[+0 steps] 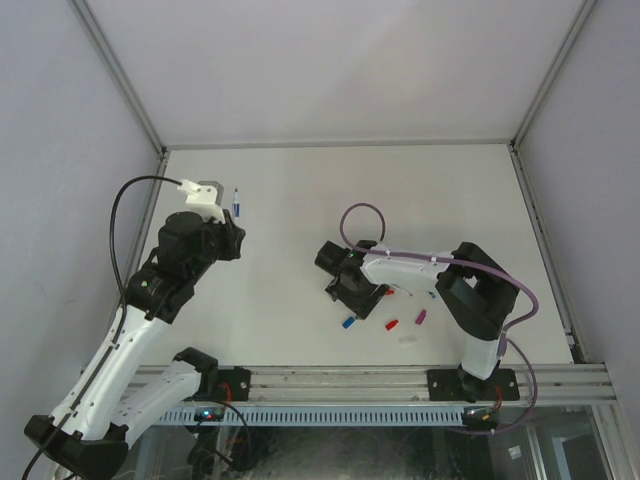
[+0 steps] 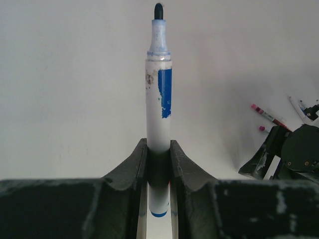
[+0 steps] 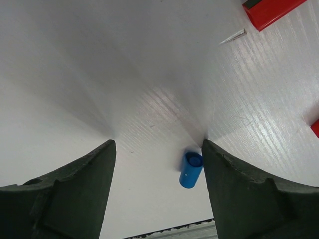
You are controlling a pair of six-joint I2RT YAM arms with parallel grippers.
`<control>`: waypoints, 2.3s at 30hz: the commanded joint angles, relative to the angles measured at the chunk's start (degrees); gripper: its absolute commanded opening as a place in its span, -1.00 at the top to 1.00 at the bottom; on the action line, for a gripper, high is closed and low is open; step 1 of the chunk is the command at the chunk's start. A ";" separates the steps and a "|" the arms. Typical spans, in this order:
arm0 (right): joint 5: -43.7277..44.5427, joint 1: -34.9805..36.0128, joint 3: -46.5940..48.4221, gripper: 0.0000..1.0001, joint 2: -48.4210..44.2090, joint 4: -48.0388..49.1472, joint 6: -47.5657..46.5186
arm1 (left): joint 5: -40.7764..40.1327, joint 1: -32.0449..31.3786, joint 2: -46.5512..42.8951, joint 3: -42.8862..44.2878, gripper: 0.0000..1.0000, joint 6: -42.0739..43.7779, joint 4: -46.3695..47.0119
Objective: Insert the pens into the pen caps
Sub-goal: Insert the pen cap onto the pen.
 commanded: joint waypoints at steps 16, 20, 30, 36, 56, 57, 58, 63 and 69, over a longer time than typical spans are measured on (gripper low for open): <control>-0.06 2.78 1.50 -0.22 2.29 -1.85 1.67 | -0.82 0.43 -0.44 -0.61 1.00 -0.46 1.44; -0.92 2.77 -0.24 -0.12 2.47 0.79 1.82 | -0.77 0.41 -0.45 -0.58 1.00 -0.44 1.40; -0.92 2.75 -1.07 -0.02 3.46 1.17 2.21 | -0.88 0.41 -0.32 -0.61 1.00 -0.46 1.41; -0.71 2.69 -2.24 0.09 2.57 2.04 2.71 | -0.73 0.43 -0.33 -0.60 1.00 -0.45 1.40; -0.52 2.67 -2.80 0.31 1.35 0.98 2.78 | -0.47 0.42 -0.12 -0.52 1.00 -0.51 1.44; -0.63 2.86 -2.80 0.28 1.09 0.68 2.93 | -0.49 0.46 -0.06 -0.52 1.00 -0.54 1.41; -0.70 3.01 -2.80 0.24 0.83 0.51 3.05 | -0.47 0.42 -0.08 -0.50 1.00 -0.55 1.38; -1.06 4.17 -2.80 0.12 -0.46 0.09 3.83 | -0.39 0.41 -0.08 -0.54 1.00 -0.47 1.37; -1.11 5.03 -2.80 0.09 -1.39 -1.27 4.67 | -0.37 0.43 -0.05 -0.54 0.99 -0.54 1.38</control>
